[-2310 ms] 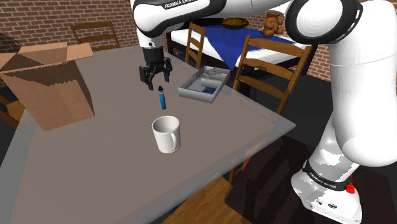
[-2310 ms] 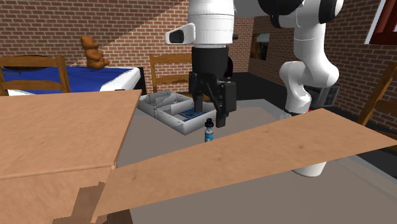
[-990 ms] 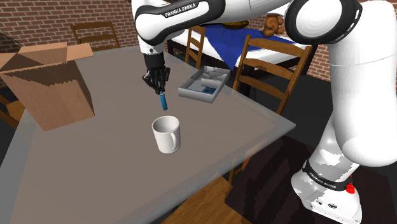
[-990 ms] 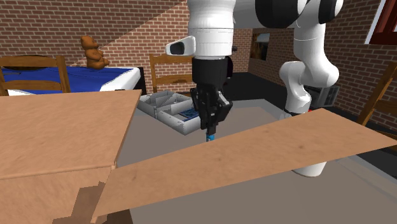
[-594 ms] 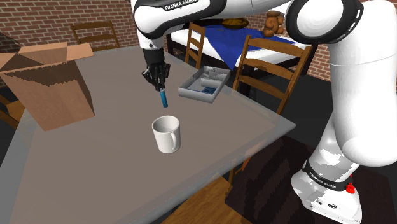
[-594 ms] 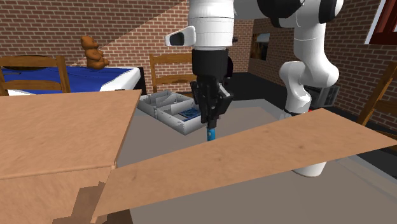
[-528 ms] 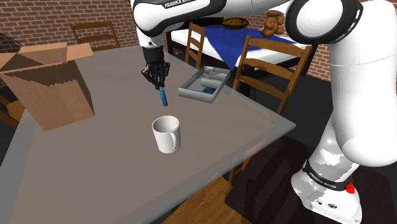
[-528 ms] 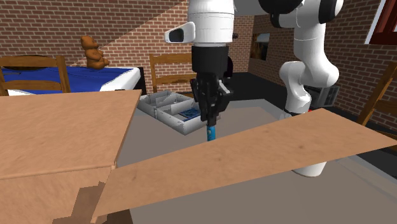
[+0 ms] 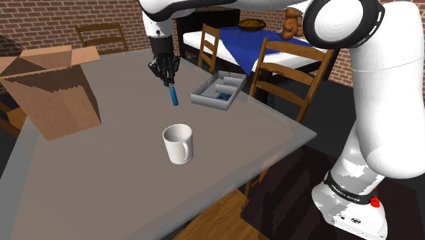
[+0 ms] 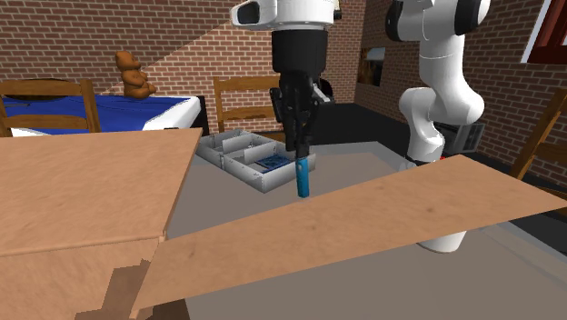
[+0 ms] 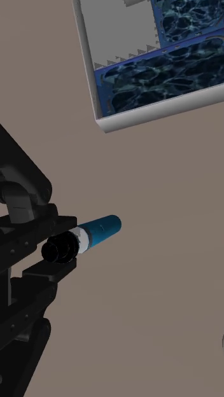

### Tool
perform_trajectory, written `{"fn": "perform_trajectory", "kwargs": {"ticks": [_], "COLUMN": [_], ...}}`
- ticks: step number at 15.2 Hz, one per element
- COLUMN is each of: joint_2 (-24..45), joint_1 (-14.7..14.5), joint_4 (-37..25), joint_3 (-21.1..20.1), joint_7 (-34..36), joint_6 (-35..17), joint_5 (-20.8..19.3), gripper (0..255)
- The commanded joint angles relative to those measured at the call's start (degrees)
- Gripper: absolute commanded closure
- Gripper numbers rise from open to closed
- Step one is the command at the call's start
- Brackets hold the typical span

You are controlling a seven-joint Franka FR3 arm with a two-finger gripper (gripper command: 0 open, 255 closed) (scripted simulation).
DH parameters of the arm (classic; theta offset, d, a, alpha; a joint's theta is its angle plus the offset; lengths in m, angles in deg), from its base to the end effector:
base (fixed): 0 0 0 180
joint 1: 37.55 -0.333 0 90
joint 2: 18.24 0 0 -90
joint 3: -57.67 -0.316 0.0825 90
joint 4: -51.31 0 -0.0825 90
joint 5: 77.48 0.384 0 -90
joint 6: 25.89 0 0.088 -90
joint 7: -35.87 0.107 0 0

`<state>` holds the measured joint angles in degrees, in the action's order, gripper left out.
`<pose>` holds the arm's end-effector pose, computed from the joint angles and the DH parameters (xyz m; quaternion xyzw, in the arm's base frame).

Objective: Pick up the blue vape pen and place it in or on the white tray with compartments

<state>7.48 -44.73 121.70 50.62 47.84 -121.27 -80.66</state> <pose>0.6726 0.1463 0.5166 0.9999 0.0165 -0.0045 0.0020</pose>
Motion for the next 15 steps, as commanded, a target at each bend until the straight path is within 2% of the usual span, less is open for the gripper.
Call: {"fn": "perform_trajectory", "kwargs": {"ticks": [1,9,15], "joint_2": [0.01,2.35,-2.6], "joint_1": [-0.1,-0.6,5.11], "joint_4": [-1.6,-11.34,-5.19], "joint_3": [-0.03,-0.01,1.67], "joint_7": [0.04,-0.02,-6.91], "joint_6": [1.63,9.02,7.73], "joint_5": [0.0,-0.25,0.89], "gripper": [255,255,255]}}
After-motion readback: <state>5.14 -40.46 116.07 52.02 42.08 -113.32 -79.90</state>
